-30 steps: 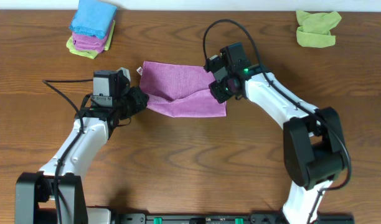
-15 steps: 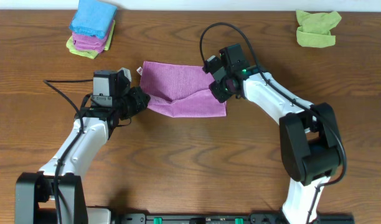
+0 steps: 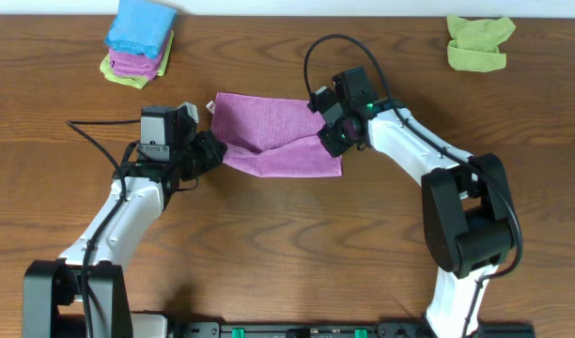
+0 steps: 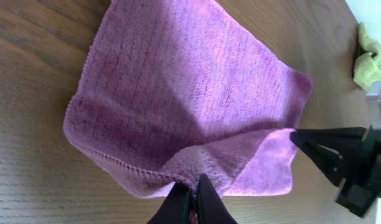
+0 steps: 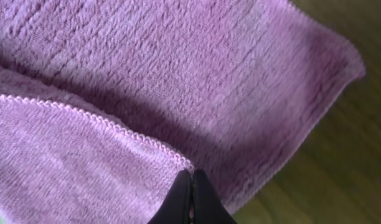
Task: Fold the cloth
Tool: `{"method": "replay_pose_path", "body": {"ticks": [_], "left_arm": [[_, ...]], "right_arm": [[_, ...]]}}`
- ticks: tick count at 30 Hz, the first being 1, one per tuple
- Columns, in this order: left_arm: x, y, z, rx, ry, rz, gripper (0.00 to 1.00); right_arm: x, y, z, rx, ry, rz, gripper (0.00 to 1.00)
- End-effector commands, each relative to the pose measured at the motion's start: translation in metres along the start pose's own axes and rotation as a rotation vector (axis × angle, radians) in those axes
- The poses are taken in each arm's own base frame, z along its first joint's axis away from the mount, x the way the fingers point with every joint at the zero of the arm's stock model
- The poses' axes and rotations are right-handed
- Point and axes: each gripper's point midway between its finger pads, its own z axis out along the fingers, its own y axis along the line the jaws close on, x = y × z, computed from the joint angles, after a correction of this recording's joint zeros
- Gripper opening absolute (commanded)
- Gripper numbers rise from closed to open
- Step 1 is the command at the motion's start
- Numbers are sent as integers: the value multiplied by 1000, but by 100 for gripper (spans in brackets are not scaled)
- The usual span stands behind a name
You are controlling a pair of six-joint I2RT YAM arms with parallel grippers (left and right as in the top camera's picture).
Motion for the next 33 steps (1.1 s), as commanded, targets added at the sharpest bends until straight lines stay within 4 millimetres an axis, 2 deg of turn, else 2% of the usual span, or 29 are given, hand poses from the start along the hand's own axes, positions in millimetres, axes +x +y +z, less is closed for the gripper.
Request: {"method": "replay_pose_path", "body": {"ticks": [1,8,15,23,27,33], "left_arm": [[-18,-3,-2,-12,-57,52,6],[-38,-7,1,6,-134,81,6],[-47,0,23,11,-123,85,6],[-93,-14,50,14,-136,147,6],[-109,-10,63,0,-127,152,6],[-122,-5,80,6,-110,142,6]], "right_arm": [[-18,-5,-12,0,-24,29,1],[-30,-22,-31,79,-19,124,1],[-32,-23,-31,81,-27,166,1],[-46,-39,-33,125,-98,209,1],[-51,-53,-33,140,-134,238,1],[-57,-60,-23,107,-174,274,1]]}}
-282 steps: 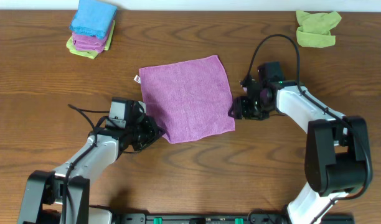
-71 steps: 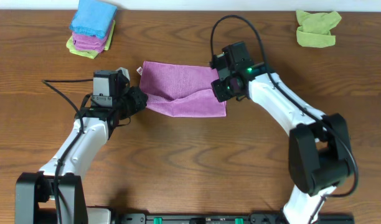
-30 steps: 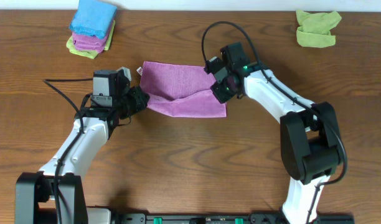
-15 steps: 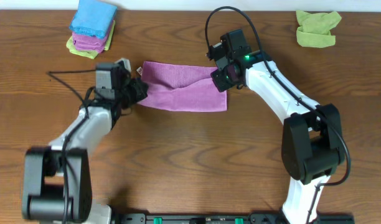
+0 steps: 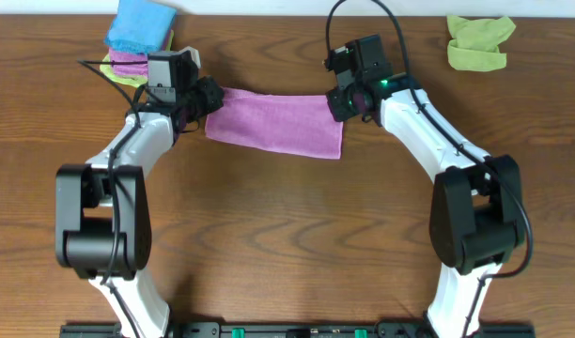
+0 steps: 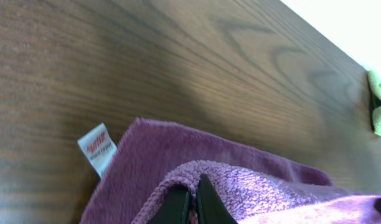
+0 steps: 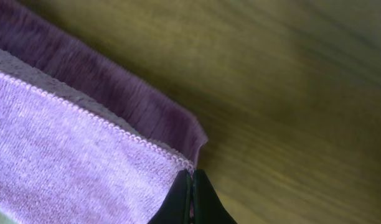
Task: Fold the cloth
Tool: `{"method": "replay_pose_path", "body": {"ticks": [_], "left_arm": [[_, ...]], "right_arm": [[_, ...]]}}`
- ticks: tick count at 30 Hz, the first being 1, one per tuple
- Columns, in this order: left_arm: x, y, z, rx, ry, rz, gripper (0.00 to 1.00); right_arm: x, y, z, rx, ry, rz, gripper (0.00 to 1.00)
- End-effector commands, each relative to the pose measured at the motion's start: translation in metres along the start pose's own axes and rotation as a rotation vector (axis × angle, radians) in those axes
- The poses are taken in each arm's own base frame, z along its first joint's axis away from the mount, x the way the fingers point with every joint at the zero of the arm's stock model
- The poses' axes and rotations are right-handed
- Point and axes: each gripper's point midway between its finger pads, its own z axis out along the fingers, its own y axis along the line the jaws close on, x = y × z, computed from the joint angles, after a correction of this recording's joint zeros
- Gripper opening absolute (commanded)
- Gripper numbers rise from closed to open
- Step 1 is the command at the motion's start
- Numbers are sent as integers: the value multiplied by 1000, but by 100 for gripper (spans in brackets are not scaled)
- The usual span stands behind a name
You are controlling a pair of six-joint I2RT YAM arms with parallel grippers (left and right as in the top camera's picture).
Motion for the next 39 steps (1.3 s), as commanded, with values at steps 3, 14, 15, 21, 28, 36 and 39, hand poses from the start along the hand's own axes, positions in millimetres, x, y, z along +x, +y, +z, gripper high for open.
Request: {"method": "replay_pose_path", "body": {"ticks": [3,14,15,21,28,36,39], "left_arm": [[-6,10,13,0,10,6,6],[-25,16,12,5,-49,12,6],[-27,15,12,8,-56,15,6],[-37,9,18,38,-65,29,6],[-25,11,25,54,9,15,6],[-15,18,5,69,95,-1,6],[-16,20,-4,67,102,12,6]], "right_arm": [[-1,0,18,-45,-11,52,1],[-21,0,26,-53,-90,78,1],[-23,-1,26,-53,-97,78,1],[-31,-4,25,-50,-133,101,1],[-16,4,26,-82,-68,137,1],[-8,22,13,-172,1,173,1],[-7,23,6,-173,20,174,1]]}}
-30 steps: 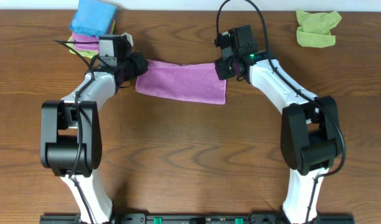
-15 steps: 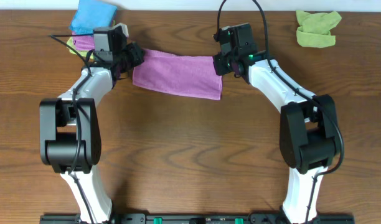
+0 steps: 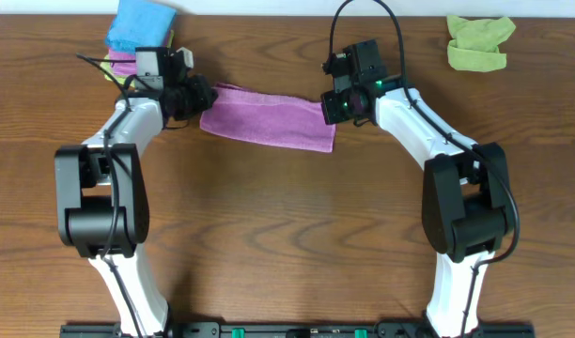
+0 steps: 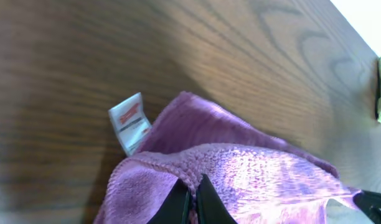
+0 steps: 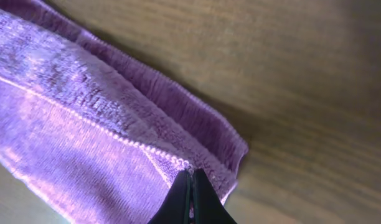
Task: Fold the cloth
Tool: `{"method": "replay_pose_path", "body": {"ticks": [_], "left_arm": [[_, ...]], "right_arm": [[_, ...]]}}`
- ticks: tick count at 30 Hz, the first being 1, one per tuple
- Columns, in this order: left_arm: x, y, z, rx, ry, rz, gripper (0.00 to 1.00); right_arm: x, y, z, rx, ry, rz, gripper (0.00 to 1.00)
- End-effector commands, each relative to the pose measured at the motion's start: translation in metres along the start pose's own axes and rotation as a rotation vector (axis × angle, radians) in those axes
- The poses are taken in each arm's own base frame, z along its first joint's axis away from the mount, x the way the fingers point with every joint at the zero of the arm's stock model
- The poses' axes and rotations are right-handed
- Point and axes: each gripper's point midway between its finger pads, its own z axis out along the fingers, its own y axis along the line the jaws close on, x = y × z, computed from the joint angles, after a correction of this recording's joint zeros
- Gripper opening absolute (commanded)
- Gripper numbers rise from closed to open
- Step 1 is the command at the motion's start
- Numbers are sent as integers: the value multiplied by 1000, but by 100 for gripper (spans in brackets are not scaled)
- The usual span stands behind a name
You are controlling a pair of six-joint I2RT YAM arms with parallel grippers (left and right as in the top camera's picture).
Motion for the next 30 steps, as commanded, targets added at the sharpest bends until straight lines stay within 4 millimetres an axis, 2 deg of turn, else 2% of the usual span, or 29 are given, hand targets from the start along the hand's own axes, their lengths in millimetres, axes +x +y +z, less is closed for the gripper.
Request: {"method": "replay_pose_path", "body": {"ticks": [1,8,13,17,21,23,26,30], "left_arm": [[-15,-12,-19,32,-29,69,6],[0,-6,-20,10,29,71,6],[-2,-7,-20,12,22,85,6],[-15,-12,-20,26,-31,118,6],[-38,-8,-21,-31,-133,164,6],[-37,-12,-21,-11,-128,181,6],[-21,-23,-21,75,-55,169,6],[-1,-19,-22,83,34,109,6]], "right_arm": [[-18,6,-20,-28,-37,18,1],[-5,7,-27,-24,27,36,1],[4,7,-28,-21,62,45,1],[-8,3,-27,-3,13,56,1],[-35,-7,-28,57,-99,47,1],[-39,-6,-29,51,-115,51,1],[-26,-1,-29,22,-59,102,1],[3,4,-31,5,68,153,1]]}}
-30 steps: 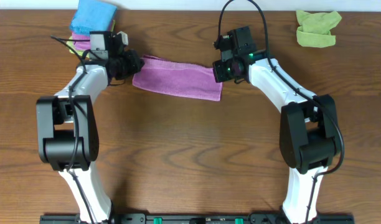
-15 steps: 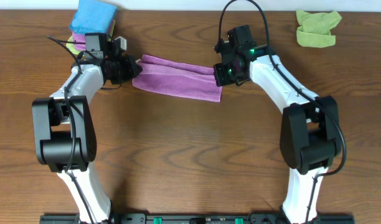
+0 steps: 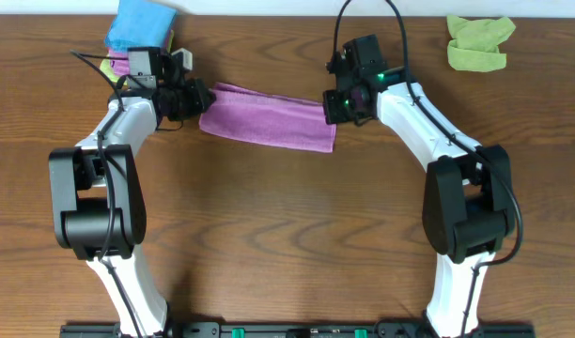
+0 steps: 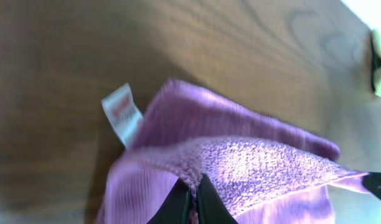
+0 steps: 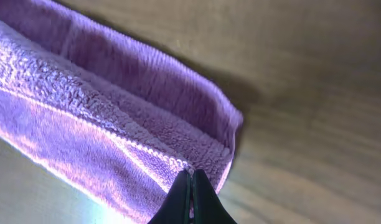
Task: Fold the cloth
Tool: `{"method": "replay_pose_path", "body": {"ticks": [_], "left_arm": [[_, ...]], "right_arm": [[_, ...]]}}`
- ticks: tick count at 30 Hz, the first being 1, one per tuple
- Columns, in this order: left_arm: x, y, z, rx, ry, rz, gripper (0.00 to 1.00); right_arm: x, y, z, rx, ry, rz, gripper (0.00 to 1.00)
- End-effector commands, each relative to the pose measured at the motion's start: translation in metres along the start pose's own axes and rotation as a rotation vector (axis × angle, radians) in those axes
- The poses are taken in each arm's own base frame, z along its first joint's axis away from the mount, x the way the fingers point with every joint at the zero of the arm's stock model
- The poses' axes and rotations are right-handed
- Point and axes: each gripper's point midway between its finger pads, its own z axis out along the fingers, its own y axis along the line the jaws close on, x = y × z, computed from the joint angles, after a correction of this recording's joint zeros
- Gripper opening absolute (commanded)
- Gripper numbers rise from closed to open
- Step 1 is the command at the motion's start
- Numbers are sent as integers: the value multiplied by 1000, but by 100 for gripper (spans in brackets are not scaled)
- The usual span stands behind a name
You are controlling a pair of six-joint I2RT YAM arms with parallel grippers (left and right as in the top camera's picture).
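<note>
The purple cloth (image 3: 267, 116) lies folded in half as a long strip across the back middle of the wooden table. My left gripper (image 3: 192, 98) is shut on the upper layer's corner at the strip's left end (image 4: 197, 165), with the white tag (image 4: 121, 113) lying beside that end. My right gripper (image 3: 336, 109) is shut on the upper layer's stitched corner at the right end (image 5: 178, 158). The lower layer's edge (image 5: 147, 81) shows just beyond the top layer.
A stack of folded cloths, blue on pink on green (image 3: 135, 30), sits at the back left, close behind my left wrist. A crumpled green cloth (image 3: 477, 42) lies at the back right. The table's far edge runs just behind both.
Little has changed. Both grippers stay shut on the top layer's corners. The top layer has settled slightly nearer the far edge of the lower layer.
At first both grippers held the near corners lifted over the spread cloth in mid table. Then they had carried those corners to the far edge, halving the cloth. Since then the strip has lain flat at the back with both corners still held.
</note>
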Motion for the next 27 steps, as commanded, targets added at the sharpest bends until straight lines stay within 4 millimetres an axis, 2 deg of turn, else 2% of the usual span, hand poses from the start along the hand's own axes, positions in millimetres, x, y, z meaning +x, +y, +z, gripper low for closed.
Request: {"method": "replay_pose_path", "body": {"ticks": [1,4,7,16,20,27], "left_arm": [[-6,-14,-14,36,0,21,6],[6,-11,-14,23,44,-2,6],[17,-8,-15,11,87,-34,6],[31,0,-17,-26,140,-49,6],[34,0,-17,-28,150,-38,6],[35,0,-17,-29,153,-40,6]], "right_arm": [[-5,3,-21,-13,-4,48,1],[8,2,-23,-4,53,61,1],[20,11,-25,-53,105,72,1],[35,12,-27,-60,165,88,1],[28,7,-26,-34,139,80,1],[1,9,-40,-16,60,62,1]]}}
